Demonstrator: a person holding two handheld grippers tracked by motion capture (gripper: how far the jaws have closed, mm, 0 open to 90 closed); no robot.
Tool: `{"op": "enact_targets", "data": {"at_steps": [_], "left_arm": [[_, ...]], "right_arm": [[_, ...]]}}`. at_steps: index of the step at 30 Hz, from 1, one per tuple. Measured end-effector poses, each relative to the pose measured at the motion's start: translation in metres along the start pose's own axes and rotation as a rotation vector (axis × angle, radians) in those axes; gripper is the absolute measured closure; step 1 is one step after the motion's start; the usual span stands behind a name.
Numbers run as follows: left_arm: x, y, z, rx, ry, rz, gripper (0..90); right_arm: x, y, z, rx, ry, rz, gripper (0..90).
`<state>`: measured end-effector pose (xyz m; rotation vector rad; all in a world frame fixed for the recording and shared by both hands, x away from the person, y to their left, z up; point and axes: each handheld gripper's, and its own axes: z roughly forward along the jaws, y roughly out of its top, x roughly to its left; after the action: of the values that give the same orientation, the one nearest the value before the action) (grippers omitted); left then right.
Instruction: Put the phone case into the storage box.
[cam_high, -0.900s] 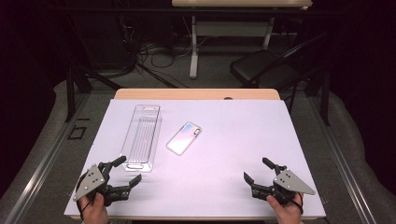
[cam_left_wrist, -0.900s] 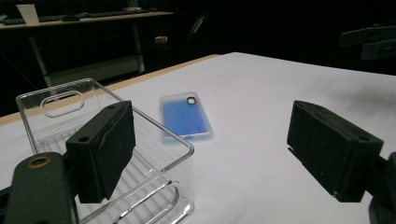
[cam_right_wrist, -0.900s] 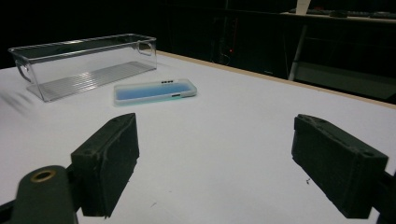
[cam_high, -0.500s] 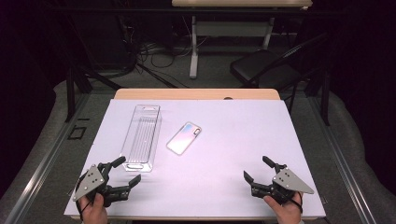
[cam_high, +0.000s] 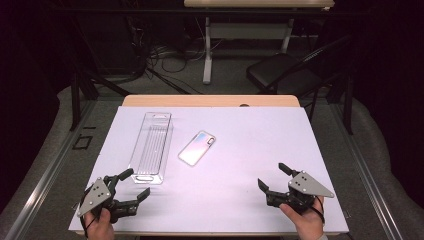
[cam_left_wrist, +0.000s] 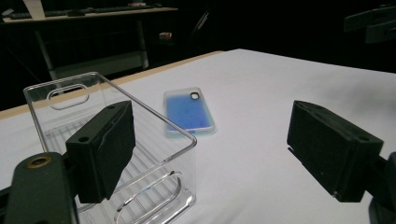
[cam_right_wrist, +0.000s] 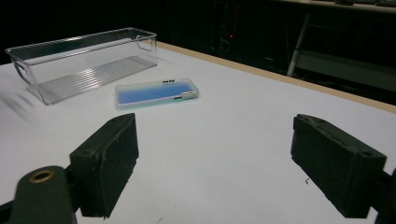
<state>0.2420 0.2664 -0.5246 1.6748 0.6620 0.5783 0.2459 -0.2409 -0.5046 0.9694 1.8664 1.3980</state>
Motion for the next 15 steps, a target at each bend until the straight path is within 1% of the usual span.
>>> {"op": "enact_targets", "data": {"at_steps": [1, 2, 3, 5, 8, 9, 11, 12, 15], "left_arm": [[0.000, 0.000, 0.000, 0.002, -0.002, 0.000, 15.8], [0.000, 0.000, 0.000, 0.004, -0.001, 0.001, 15.9], [0.000, -0.001, 0.001, 0.005, -0.003, 0.001, 15.9], [0.000, -0.001, 0.001, 0.008, -0.003, 0.002, 15.8], [-0.001, -0.001, 0.001, 0.009, -0.004, 0.002, 15.8], [-0.001, -0.001, 0.001, 0.009, -0.003, 0.000, 15.8], [0.000, -0.001, 0.000, 0.010, 0.000, -0.003, 15.8], [0.000, -0.001, 0.000, 0.010, 0.002, -0.003, 15.8], [-0.001, -0.001, 0.000, 0.008, 0.005, -0.008, 15.8]], "right_arm": [[0.000, 0.002, 0.001, 0.006, 0.004, -0.003, 14.3], [-0.001, 0.008, 0.005, 0.033, 0.013, -0.007, 14.3], [-0.001, 0.008, 0.005, 0.033, 0.013, -0.007, 14.3], [-0.002, 0.011, 0.010, 0.053, 0.015, -0.001, 14.3], [-0.006, 0.016, 0.019, 0.098, 0.030, 0.020, 14.4], [-0.008, 0.018, 0.026, 0.120, 0.030, 0.035, 14.4], [-0.009, 0.019, 0.028, 0.128, 0.029, 0.037, 14.4], [-0.011, 0.020, 0.032, 0.146, 0.029, 0.037, 14.4], [-0.013, 0.023, 0.040, 0.170, 0.033, 0.060, 14.4]]}}
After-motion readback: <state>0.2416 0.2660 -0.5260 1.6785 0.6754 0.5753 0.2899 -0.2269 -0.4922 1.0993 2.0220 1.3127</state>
